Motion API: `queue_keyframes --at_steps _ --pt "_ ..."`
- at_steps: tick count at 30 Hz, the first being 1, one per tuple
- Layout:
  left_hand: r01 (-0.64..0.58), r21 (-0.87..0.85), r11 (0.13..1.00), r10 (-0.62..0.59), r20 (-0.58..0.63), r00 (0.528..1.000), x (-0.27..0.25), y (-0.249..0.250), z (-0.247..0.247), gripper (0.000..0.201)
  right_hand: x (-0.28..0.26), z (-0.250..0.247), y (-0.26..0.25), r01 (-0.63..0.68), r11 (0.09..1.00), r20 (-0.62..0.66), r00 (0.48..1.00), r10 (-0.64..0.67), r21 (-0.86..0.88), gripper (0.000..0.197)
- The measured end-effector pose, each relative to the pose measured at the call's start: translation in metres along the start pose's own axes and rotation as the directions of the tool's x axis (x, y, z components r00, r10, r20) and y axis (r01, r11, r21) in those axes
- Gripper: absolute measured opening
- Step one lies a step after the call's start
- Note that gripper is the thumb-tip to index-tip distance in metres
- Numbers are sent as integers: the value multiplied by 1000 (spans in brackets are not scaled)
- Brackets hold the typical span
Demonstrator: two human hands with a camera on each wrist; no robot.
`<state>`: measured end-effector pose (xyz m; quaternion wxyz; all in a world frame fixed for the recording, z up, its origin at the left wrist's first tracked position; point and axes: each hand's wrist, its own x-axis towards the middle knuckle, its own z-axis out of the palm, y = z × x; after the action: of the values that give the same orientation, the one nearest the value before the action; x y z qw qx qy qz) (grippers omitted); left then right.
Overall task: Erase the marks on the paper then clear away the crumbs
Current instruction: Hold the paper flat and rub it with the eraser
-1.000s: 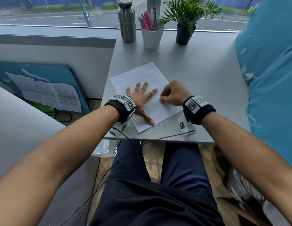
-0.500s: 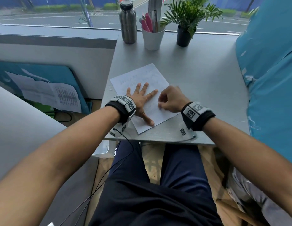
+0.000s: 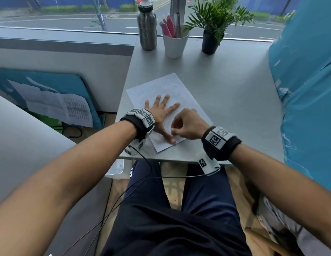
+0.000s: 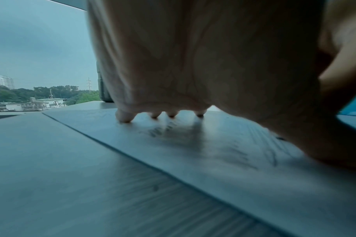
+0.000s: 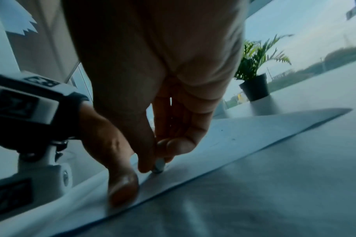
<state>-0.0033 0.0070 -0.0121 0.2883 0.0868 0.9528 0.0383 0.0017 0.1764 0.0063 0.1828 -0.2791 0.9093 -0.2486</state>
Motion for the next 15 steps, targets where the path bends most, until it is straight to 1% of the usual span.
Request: queue_keyframes --at_steps 1,2,4,6,8,11,12,13,15 --pt "0 0 1000 0 1 1000 0 0 0 152 3 -4 2 -3 1000 5 1000 3 -2 9" --pt "-1 -3 1000 1 2 1000 0 0 0 152 9 -11 6 -20 1000 -22 1000 20 -9 10" --pt "-7 -15 1000 7 1 1000 0 0 1 151 24 -27 21 -93 996 -118 989 90 -15 13" --pt "-6 -21 1000 6 -1 1000 -1 1 1 151 30 -33 28 -122 992 -180 977 117 -15 11" --pt "-1 -8 1000 1 -2 1000 -1 1 0 151 22 -22 18 -83 995 -142 987 76 -46 8" --pt "0 -1 1000 0 -6 1000 0 0 0 150 1 -1 -2 29 998 6 1000 -29 -55 7" --pt "-1 1 1000 1 -7 1000 0 0 0 151 0 -3 -4 33 998 30 999 -32 -56 8" --pt "-1 1 1000 1 -3 1000 -1 0 0 151 6 -7 0 19 998 20 1000 -18 -53 9" --pt "0 -3 1000 0 11 1000 -1 1 0 154 21 -22 14 -61 997 -61 996 58 -47 12"
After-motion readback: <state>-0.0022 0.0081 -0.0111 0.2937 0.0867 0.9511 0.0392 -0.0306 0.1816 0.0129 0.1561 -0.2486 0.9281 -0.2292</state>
